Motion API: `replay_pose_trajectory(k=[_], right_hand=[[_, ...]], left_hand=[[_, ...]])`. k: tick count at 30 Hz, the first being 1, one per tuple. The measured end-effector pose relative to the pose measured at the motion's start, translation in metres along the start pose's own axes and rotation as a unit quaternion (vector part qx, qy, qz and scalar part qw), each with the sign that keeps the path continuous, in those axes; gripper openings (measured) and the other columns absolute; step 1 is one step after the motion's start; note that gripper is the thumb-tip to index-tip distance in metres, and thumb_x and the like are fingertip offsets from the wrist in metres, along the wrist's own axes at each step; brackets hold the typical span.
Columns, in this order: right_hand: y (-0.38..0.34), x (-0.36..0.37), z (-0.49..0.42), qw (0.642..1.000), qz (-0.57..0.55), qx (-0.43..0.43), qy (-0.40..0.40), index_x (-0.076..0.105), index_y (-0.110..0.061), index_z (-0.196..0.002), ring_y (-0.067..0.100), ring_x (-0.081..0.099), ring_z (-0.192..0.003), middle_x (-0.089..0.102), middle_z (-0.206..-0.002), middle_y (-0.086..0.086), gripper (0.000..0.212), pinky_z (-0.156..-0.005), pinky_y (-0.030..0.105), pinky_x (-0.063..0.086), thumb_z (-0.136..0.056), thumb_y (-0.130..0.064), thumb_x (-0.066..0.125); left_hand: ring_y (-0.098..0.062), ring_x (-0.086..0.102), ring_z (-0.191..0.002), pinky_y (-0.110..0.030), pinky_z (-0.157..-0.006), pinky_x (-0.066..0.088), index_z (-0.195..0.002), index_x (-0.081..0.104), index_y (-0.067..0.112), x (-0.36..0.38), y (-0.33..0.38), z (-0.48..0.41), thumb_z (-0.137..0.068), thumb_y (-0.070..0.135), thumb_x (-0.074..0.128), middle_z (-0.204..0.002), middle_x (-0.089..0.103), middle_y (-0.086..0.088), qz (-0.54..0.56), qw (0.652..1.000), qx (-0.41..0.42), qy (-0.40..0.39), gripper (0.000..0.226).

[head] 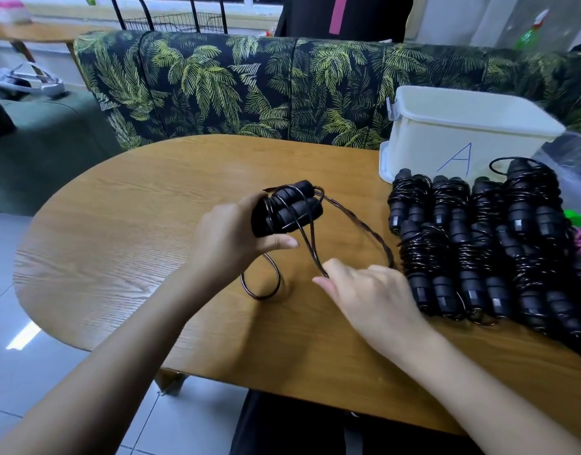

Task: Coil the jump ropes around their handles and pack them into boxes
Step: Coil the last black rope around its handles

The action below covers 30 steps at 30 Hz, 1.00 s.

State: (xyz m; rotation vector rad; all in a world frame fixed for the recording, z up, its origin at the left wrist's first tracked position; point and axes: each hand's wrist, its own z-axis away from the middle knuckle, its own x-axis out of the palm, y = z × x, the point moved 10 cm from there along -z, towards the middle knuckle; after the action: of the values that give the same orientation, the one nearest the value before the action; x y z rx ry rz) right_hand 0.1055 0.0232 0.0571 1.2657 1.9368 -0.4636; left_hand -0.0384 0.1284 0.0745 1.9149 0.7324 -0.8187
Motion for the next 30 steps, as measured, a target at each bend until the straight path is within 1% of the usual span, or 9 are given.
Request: replay_pose_trajectory(k=[3,5,10,14,18,21,25,28,30], right_hand=[[-0.011,0.016,0.007,1.000,-0.007,-0.009,-0.010,0.061,-0.014,-0.081,0.011,0.044,-0.040,0.048,-0.055,-0.008,0.046,-0.039,0.027,0.036,-0.109,-0.033,0.030],[-0.017,0.021,0.008,1.000,-0.011,-0.009,-0.014,0.063,-0.014,-0.086,0.013,0.048,-0.042,0.052,-0.059,-0.007,0.039,-0.041,0.029,0.037,-0.108,-0.030,0.035],[-0.034,0.032,0.004,0.999,0.018,-0.027,-0.019,0.071,-0.010,-0.098,0.017,0.057,-0.046,0.060,-0.063,-0.002,0.031,-0.044,0.029,0.041,-0.100,-0.025,0.044],[-0.034,0.039,0.001,0.998,0.024,-0.037,-0.037,0.072,-0.009,-0.104,0.015,0.059,-0.045,0.062,-0.062,-0.003,0.037,-0.043,0.028,0.044,-0.101,-0.028,0.041],[-0.005,0.043,0.001,0.995,-0.012,-0.057,-0.078,0.067,-0.017,-0.083,0.012,0.060,-0.046,0.059,-0.057,-0.009,0.040,-0.043,0.028,0.046,-0.098,-0.040,0.039],[0.035,0.032,-0.003,0.993,-0.055,-0.041,-0.093,0.060,-0.019,-0.074,0.010,0.047,-0.047,0.046,-0.054,-0.013,0.051,-0.040,0.028,0.045,-0.098,-0.055,0.035],[0.080,0.038,-0.010,0.952,-0.178,0.055,-0.242,0.057,-0.040,-0.074,0.004,0.048,-0.083,0.053,-0.078,-0.018,0.040,-0.067,0.025,0.042,-0.081,-0.074,0.037],[0.107,0.043,-0.014,0.916,-0.270,0.142,-0.261,0.061,-0.042,-0.066,0.006,0.055,-0.084,0.057,-0.080,-0.017,0.037,-0.078,0.030,0.042,-0.068,-0.078,0.050],[0.114,0.046,-0.016,0.886,-0.340,0.171,-0.265,0.068,-0.036,-0.068,0.003,0.056,-0.078,0.059,-0.075,-0.021,0.033,-0.079,0.026,0.042,-0.069,-0.068,0.060]], left_hand=[[-0.025,0.069,-0.087,-0.048,-0.073,0.055,-0.115,0.064,0.022,0.003,-0.002,0.001,-0.048,0.098,0.055,-0.089,0.073,0.000,0.085,0.996,0.002,0.004,0.101],[-0.023,0.069,-0.088,-0.049,-0.075,0.054,-0.114,0.064,0.021,0.006,-0.005,0.003,-0.049,0.098,0.054,-0.090,0.072,0.001,0.099,0.995,-0.006,0.004,0.102],[-0.020,0.067,-0.095,-0.047,-0.079,0.054,-0.118,0.062,0.024,0.015,-0.002,0.007,-0.047,0.098,0.055,-0.098,0.071,0.004,0.101,0.995,-0.007,-0.003,0.103],[-0.019,0.068,-0.092,-0.044,-0.076,0.055,-0.117,0.062,0.026,0.017,-0.003,0.008,-0.056,0.085,0.063,-0.097,0.071,0.006,0.080,0.997,0.000,0.003,0.085],[-0.020,0.068,-0.083,-0.043,-0.069,0.055,-0.113,0.063,0.025,0.003,-0.016,0.004,-0.064,0.072,0.059,-0.090,0.070,0.006,0.034,0.998,0.008,0.043,0.068],[-0.022,0.068,-0.082,-0.044,-0.069,0.056,-0.115,0.060,0.027,-0.005,-0.028,-0.001,-0.068,0.067,0.061,-0.091,0.070,0.004,0.049,0.997,0.030,0.057,0.062],[-0.025,0.069,-0.087,-0.048,-0.073,0.057,-0.117,0.050,0.037,0.000,-0.036,-0.002,-0.070,0.066,0.064,-0.097,0.070,0.001,0.074,0.994,0.060,0.053,0.058],[-0.023,0.069,-0.086,-0.045,-0.071,0.056,-0.120,0.057,0.028,-0.006,-0.036,-0.002,-0.072,0.065,0.064,-0.095,0.070,0.004,0.076,0.993,0.065,0.067,0.061],[-0.020,0.069,-0.084,-0.043,-0.070,0.056,-0.122,0.060,0.023,-0.013,-0.033,-0.002,-0.072,0.063,0.064,-0.093,0.069,0.006,0.060,0.992,0.072,0.078,0.064]])
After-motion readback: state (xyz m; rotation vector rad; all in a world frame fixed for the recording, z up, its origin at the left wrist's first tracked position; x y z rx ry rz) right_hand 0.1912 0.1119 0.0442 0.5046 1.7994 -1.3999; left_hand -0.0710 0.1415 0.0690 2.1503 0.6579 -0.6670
